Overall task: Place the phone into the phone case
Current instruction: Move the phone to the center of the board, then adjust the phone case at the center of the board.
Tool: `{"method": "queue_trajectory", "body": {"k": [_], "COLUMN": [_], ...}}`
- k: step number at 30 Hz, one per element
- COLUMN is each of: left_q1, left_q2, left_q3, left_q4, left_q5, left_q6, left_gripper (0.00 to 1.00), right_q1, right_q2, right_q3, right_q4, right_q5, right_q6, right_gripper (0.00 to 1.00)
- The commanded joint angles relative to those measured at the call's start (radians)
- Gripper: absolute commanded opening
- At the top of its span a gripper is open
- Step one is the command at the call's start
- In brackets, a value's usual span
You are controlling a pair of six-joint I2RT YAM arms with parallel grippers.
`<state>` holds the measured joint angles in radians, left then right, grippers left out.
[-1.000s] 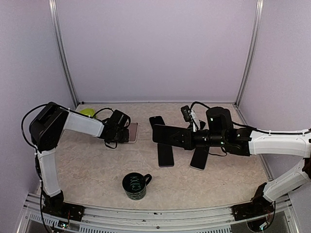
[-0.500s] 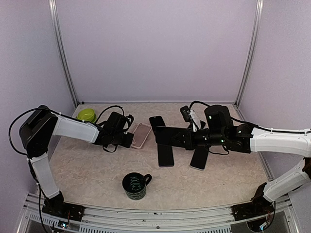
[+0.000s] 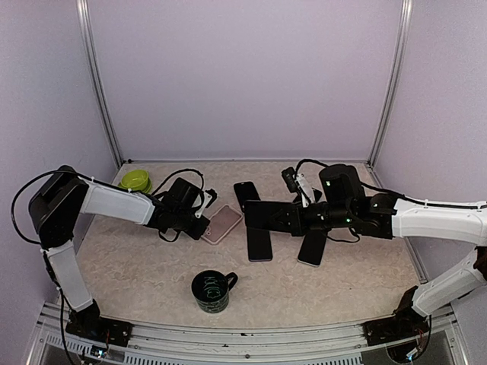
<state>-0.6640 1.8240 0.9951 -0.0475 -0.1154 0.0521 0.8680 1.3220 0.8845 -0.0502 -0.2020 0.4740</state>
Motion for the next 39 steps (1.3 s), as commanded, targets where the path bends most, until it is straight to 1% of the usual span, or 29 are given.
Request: {"method": "queue_trajectory", "body": {"k": [1, 3, 6, 7, 8, 10, 11, 12, 14, 16, 17, 18, 19, 20, 21, 24, 28, 30, 33, 36, 39], "left_q1": [-0.003, 0.001, 0.007, 0.009, 0.010, 0.012, 0.012, 0.012, 0.008, -0.003, -0.008, -0.011, -0.011, -0.011, -0.011, -0.022, -0.080, -0.104, -0.136, -0.147, -0.149], "left_q2": [-0.034, -0.035, -0.031, -0.031, -0.032, -0.036, -0.038, -0.041, -0.048, -0.072, -0.088, -0.103, -0.126, -0.138, -0.154, -0.185, -0.214, -0.214, -0.217, -0.217, -0.204], "left_q3": [0.007, 0.004, 0.004, 0.002, 0.001, 0.001, 0.002, 0.002, 0.003, -0.007, -0.013, -0.017, -0.019, -0.022, -0.022, -0.025, -0.048, -0.056, -0.070, -0.086, -0.084], "left_q4": [-0.008, -0.004, 0.002, 0.006, 0.012, 0.024, 0.029, 0.035, 0.036, 0.033, 0.028, 0.019, 0.001, -0.021, -0.045, -0.128, -0.185, -0.198, -0.202, -0.201, -0.207], "left_q5": [0.007, -0.008, -0.038, -0.045, -0.051, -0.069, -0.082, -0.102, -0.150, -0.186, -0.202, -0.211, -0.211, -0.212, -0.223, -0.245, -0.251, -0.233, -0.222, -0.228, -0.242], "left_q6": [0.077, 0.081, 0.075, 0.068, 0.062, 0.045, 0.032, 0.014, -0.037, -0.107, -0.149, -0.216, -0.253, -0.332, -0.391, -0.577, -0.755, -0.828, -0.918, -1.007, -1.054], "left_gripper": [0.01, 0.02, 0.12, 0.17, 0.24, 0.27, 0.34, 0.46, 0.54, 0.66, 0.70, 0.72, 0.73, 0.74, 0.78, 0.81, 0.92, 0.96, 0.99, 0.99, 0.99], "right_q1": [-0.004, -0.004, -0.004, -0.004, -0.005, -0.005, -0.004, -0.004, -0.004, -0.004, -0.004, -0.004, -0.005, -0.005, -0.004, -0.004, -0.004, -0.004, -0.004, -0.004, -0.004], "right_q2": [-0.001, 0.004, 0.010, 0.011, 0.011, 0.011, 0.010, 0.011, 0.019, 0.029, 0.033, 0.036, 0.037, 0.037, 0.038, 0.039, 0.041, 0.041, 0.043, 0.037, 0.029], "right_q3": [0.062, 0.071, 0.087, 0.090, 0.091, 0.093, 0.093, 0.093, 0.096, 0.109, 0.112, 0.116, 0.115, 0.117, 0.116, 0.119, 0.116, 0.115, 0.117, 0.117, 0.113], "right_q4": [-0.001, -0.018, -0.039, -0.044, -0.047, -0.046, -0.046, -0.045, -0.050, -0.062, -0.065, -0.066, -0.064, -0.062, -0.061, -0.057, -0.048, -0.043, -0.042, -0.043, -0.044], "right_q5": [-0.003, 0.001, 0.011, 0.015, 0.019, 0.026, 0.028, 0.032, 0.040, 0.047, 0.049, 0.050, 0.050, 0.050, 0.052, 0.052, 0.056, 0.052, 0.043, 0.044, 0.047], "right_q6": [-0.012, -0.016, -0.023, -0.025, -0.026, -0.026, -0.026, -0.026, -0.026, -0.031, -0.034, -0.036, -0.038, -0.039, -0.042, -0.046, -0.050, -0.049, -0.049, -0.049, -0.049], "right_gripper": [0.00, 0.00, 0.00, 0.00, 0.00, 0.00, 0.00, 0.00, 0.00, 0.00, 0.00, 0.00, 0.00, 0.00, 0.00, 0.00, 0.00, 0.00, 0.00, 0.00, 0.00]}}
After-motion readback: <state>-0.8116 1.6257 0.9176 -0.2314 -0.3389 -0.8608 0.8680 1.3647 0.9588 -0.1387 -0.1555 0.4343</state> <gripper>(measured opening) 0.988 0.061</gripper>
